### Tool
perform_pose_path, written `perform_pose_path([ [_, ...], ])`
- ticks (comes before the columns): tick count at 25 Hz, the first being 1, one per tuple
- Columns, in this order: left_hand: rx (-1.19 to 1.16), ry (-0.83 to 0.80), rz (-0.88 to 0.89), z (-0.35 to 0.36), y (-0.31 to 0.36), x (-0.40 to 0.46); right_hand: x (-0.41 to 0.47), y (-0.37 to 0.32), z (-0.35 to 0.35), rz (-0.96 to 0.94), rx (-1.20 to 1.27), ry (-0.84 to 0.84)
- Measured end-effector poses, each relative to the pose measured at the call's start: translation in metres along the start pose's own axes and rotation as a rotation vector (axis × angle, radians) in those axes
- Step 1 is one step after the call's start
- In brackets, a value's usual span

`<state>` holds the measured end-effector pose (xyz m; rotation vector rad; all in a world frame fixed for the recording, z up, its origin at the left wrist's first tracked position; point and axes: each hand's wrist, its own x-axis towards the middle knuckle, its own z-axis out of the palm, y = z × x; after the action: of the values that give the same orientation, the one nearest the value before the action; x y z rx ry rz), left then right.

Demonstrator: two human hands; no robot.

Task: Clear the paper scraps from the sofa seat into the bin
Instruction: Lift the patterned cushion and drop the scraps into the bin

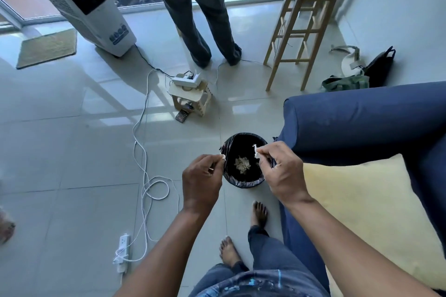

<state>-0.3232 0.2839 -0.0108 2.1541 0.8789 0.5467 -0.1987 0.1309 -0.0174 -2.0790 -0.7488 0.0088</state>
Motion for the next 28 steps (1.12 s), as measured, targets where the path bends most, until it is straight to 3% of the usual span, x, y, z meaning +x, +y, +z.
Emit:
perform_pose_path([
  [10, 0.08, -0.119, -0.209, 0.109, -0.055, 0.076, 0.058, 0.132, 0.069, 0.303, -0.086, -0.153],
  [16, 0.096, -0.251, -0.285, 0.202, -0.149, 0.092, 0.071, 0.237, 0.171, 0.446, -0.122, -0.152],
  [20, 0.181, -0.308, -0.309, 0.26, -0.216, 0.101, 0.067, 0.315, 0.247, 0.533, -0.218, -0.306],
  [23, 0.214, -0.36, -0.35, 0.293, -0.244, 0.112, 0.065, 0.338, 0.261, 0.584, -0.242, -0.358],
  [28, 0.261, -0.53, -0.437, 0.317, -0.25, 0.139, 0.063, 0.326, 0.23, 0.568, -0.196, -0.271],
])
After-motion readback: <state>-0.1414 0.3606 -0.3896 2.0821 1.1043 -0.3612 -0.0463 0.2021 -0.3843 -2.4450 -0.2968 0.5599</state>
